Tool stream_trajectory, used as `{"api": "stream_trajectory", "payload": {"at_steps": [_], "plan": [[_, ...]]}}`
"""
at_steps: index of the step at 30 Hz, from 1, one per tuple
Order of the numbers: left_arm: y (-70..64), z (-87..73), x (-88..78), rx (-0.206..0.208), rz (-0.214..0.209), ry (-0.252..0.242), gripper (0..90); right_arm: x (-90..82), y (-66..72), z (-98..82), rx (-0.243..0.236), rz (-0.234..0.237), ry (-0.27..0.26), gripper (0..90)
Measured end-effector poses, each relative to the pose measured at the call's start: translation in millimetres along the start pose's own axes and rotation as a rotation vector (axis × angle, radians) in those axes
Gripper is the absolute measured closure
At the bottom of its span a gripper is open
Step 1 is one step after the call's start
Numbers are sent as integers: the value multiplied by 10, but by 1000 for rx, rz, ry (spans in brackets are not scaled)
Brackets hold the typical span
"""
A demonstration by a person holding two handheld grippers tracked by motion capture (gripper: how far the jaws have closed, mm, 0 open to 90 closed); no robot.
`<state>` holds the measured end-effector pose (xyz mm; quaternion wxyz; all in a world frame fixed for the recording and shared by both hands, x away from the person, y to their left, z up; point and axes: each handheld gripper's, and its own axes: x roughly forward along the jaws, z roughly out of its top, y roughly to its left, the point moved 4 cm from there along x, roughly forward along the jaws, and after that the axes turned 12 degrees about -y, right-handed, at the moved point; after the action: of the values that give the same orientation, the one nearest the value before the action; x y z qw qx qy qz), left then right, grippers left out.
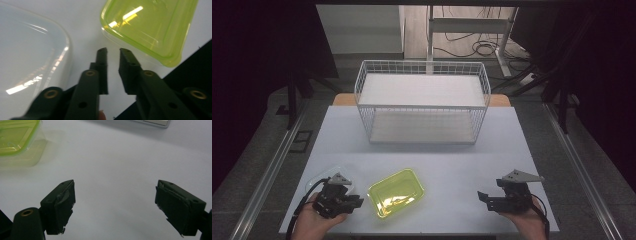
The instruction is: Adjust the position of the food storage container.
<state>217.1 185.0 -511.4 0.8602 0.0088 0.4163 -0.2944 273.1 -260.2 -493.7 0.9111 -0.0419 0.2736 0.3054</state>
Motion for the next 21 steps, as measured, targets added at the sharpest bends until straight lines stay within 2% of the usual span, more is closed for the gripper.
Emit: {"api": "stream_trajectory", "payload": {"at_steps": [2, 5, 14, 17, 18, 19, 21], "plan": [[-15, -24, 50, -3, -8, 15, 859, 10, -1, -7, -2, 0, 1, 166], [-18, -41, 98, -1, -17, 36, 895, 16, 0, -13, -5, -1, 5, 167], [-3, -40, 228, -49, 22, 39, 899, 46, 18, -35, -8, 4, 17, 167], [7, -29, 254, -43, 20, 46, 899, 52, 21, -35, -14, 3, 17, 166], [-2, -22, 269, -56, 24, 34, 899, 53, 25, -35, -13, 3, 19, 166], [7, -15, 268, -43, 20, 46, 899, 56, 27, -37, -14, 3, 21, 167], [-4, 3, 290, -45, 27, 45, 899, 58, 26, -38, -16, 4, 21, 166]]}}
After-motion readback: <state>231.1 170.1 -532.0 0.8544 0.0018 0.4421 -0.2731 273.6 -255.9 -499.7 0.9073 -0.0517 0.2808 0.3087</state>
